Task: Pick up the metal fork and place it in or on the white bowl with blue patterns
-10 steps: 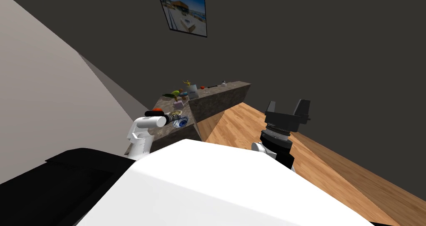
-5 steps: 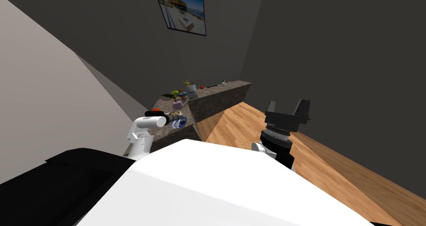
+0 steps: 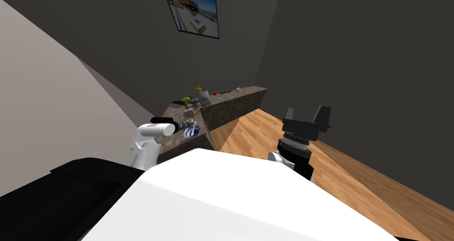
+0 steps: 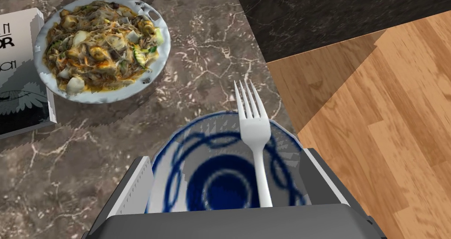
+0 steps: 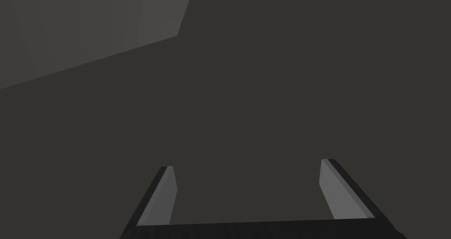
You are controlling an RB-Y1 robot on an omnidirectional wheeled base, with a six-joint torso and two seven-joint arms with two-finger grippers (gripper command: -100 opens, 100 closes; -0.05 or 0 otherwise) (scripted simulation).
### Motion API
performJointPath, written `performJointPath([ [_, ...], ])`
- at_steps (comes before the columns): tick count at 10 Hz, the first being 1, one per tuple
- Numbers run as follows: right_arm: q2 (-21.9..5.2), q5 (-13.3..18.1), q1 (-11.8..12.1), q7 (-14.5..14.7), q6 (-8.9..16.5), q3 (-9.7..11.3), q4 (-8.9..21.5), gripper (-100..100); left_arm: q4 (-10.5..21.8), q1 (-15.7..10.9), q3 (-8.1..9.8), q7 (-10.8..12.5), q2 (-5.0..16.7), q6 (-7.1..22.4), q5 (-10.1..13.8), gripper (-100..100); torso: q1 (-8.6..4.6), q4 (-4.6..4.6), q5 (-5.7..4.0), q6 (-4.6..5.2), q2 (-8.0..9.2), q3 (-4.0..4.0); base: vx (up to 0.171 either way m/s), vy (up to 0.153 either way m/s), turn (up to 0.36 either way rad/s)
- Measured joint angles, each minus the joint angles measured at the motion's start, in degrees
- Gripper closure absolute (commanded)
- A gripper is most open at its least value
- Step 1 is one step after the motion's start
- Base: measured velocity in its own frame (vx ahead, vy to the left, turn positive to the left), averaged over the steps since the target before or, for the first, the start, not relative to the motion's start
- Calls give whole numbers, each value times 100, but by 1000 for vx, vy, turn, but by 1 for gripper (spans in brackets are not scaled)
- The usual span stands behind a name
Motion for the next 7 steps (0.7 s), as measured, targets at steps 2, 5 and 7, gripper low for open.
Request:
performJointPath([
  [2,0,0,0,0,0,0,0,0,-280,39,42,224,101,248,63,-100,-2,0,0,-1,2,1,19,33,-22],
  [5,0,0,0,0,0,0,0,0,-716,120,105,542,238,601,159,-100,-4,0,0,0,-1,0,25,32,-25],
  [7,0,0,0,0,0,0,0,0,-855,154,147,656,295,726,214,0,-10,0,-1,-1,4,2,4,7,-2],
])
